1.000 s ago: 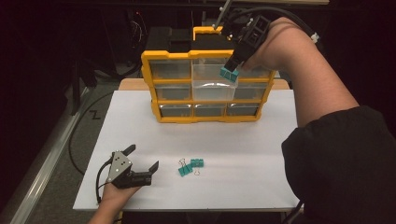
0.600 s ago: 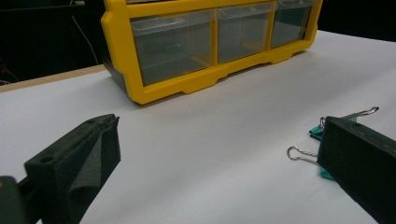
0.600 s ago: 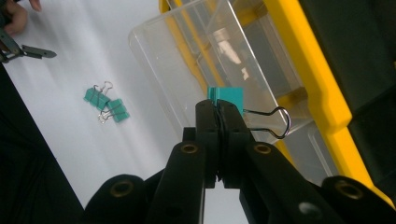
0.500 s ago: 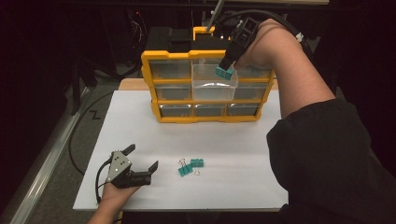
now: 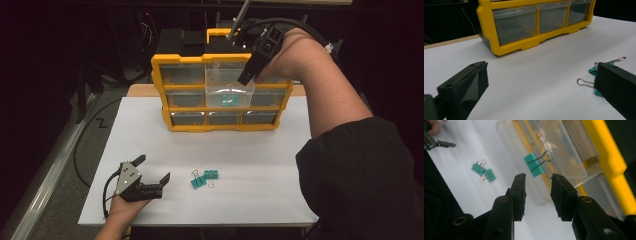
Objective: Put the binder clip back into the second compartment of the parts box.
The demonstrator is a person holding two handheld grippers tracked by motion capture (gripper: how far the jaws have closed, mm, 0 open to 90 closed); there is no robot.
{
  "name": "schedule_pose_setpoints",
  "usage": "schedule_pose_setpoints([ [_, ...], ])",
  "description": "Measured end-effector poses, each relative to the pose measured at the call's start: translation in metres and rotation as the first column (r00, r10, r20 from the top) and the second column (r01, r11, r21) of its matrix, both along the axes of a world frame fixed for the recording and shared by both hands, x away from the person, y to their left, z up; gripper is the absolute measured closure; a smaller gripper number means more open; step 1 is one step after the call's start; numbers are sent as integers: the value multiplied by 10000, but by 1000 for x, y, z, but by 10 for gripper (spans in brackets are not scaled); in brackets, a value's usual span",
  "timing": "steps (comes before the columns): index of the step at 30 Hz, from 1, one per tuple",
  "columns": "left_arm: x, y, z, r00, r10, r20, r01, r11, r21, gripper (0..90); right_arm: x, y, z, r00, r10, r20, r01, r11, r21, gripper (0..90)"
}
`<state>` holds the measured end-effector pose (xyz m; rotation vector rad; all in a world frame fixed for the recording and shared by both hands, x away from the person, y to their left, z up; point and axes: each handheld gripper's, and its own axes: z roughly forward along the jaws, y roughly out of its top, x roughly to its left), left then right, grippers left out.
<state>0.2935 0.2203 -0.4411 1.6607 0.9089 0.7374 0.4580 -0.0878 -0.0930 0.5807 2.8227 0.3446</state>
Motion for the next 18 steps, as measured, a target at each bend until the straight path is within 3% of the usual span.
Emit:
schedule_pose_setpoints([
  [18,0,-2,-1,10000,29,-23,-28,10000,90,3,-36,-15,-31,9987,398,-318,-407,9987,-290,607],
])
